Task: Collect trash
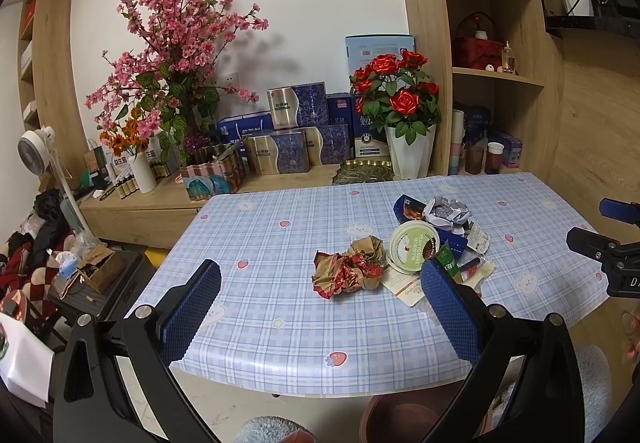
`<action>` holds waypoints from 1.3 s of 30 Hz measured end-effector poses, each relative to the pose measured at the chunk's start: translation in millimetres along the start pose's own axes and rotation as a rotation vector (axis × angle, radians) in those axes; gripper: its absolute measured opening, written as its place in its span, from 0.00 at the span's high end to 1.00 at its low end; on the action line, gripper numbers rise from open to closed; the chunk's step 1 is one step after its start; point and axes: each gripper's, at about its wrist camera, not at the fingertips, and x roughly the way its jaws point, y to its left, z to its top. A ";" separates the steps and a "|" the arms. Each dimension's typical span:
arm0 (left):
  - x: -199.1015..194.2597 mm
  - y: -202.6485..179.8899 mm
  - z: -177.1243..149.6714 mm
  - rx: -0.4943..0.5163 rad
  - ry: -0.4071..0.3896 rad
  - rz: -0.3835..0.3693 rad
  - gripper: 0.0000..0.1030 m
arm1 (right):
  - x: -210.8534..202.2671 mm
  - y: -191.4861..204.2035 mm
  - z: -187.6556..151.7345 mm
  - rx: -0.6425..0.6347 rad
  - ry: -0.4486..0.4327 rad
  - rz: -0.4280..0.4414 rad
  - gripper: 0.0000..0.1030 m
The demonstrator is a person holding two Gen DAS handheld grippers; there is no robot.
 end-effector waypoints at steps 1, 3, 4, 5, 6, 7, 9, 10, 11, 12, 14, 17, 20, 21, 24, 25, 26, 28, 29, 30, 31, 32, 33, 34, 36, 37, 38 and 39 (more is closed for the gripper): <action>0.0 0.4 -0.2 0.000 0.000 0.001 0.05 | -0.6 0.7 0.2 0.001 0.000 0.001 0.05; 0.1 0.4 -0.5 -0.001 0.001 -0.001 0.05 | -0.3 3.8 -2.9 0.000 0.001 -0.002 0.05; 0.1 0.8 -0.8 -0.002 0.001 -0.002 0.05 | -0.3 3.7 -2.7 0.000 0.001 -0.002 0.05; 0.0 1.3 -1.1 -0.002 0.001 -0.002 0.05 | 0.2 3.4 -3.3 0.000 0.001 -0.003 0.05; 0.1 1.3 -1.1 -0.002 0.002 -0.001 0.05 | -0.1 3.5 -2.8 0.000 0.001 -0.002 0.05; 0.2 1.1 -1.3 -0.002 0.003 -0.001 0.05 | -0.3 3.6 -2.5 0.000 0.001 -0.001 0.05; 0.5 0.9 -1.6 -0.003 0.002 -0.001 0.05 | 0.3 4.8 -3.8 -0.001 0.001 -0.003 0.05; 0.4 1.1 -1.9 -0.004 0.002 -0.001 0.05 | 0.0 4.8 -3.4 -0.001 0.002 -0.002 0.05; 0.5 0.8 -1.8 -0.003 0.002 0.000 0.05 | -0.1 4.8 -3.2 -0.001 0.002 -0.002 0.05; 0.4 1.2 -2.1 -0.005 0.001 0.000 0.05 | 0.1 4.8 -3.5 -0.001 0.002 -0.002 0.05; 0.7 1.2 -2.0 -0.004 0.002 0.000 0.05 | 0.5 4.7 -4.0 -0.001 0.002 -0.002 0.05; 0.7 1.3 -2.1 -0.004 0.002 0.000 0.05 | 0.5 4.8 -3.9 -0.001 0.002 -0.003 0.05; 0.8 1.4 -2.2 -0.004 0.002 -0.001 0.05 | -0.1 4.8 -3.0 -0.002 0.003 -0.003 0.05; 0.8 1.5 -2.4 -0.004 0.003 -0.002 0.05 | -0.1 4.8 -3.1 -0.002 0.002 -0.003 0.05; 1.2 1.2 -3.0 -0.005 0.003 -0.001 0.05 | 0.0 4.8 -3.0 -0.003 0.003 -0.004 0.05; 1.1 1.4 -3.5 -0.004 0.003 0.000 0.05 | 0.0 4.8 -3.0 -0.003 0.003 -0.005 0.05; 1.2 1.3 -2.9 -0.005 0.003 -0.001 0.05 | 0.6 4.7 -3.7 -0.003 0.003 -0.006 0.05; 1.2 1.4 -2.7 -0.005 0.003 -0.001 0.05 | 1.7 5.1 -4.2 -0.003 0.004 -0.005 0.05; 1.2 1.4 -2.8 -0.005 0.003 -0.001 0.05 | 2.0 5.2 -4.4 -0.003 0.004 -0.005 0.05; 1.1 1.5 -2.9 -0.005 0.003 -0.001 0.05 | 1.5 5.2 -4.0 -0.004 0.004 -0.007 0.05; 1.1 1.5 -2.8 -0.005 0.002 -0.001 0.05 | 1.6 5.2 -4.0 -0.004 0.004 -0.007 0.05; 1.0 1.7 -3.3 -0.006 0.002 -0.001 0.05 | 1.3 5.0 -3.7 -0.003 0.004 -0.006 0.05; 1.3 1.6 -3.2 -0.005 0.004 -0.001 0.05 | 1.4 5.1 -3.7 -0.003 0.004 -0.006 0.05; 1.4 1.7 -2.9 -0.004 0.005 -0.001 0.05 | 1.8 5.1 -4.1 -0.003 0.004 -0.006 0.05; 2.3 1.0 -5.2 -0.005 0.007 -0.001 0.05 | 1.3 5.2 -3.5 -0.003 0.004 -0.007 0.05; 2.9 0.7 -6.7 -0.005 0.009 0.000 0.05 | 2.2 5.2 -4.3 -0.001 0.004 -0.006 0.05; 4.6 0.4 -8.3 -0.006 0.012 0.000 0.05 | 3.4 5.0 -5.5 0.002 0.004 -0.004 0.05; 6.5 -0.1 -9.9 -0.006 0.016 -0.003 0.05 | 4.2 4.2 -5.9 0.006 0.005 -0.002 0.05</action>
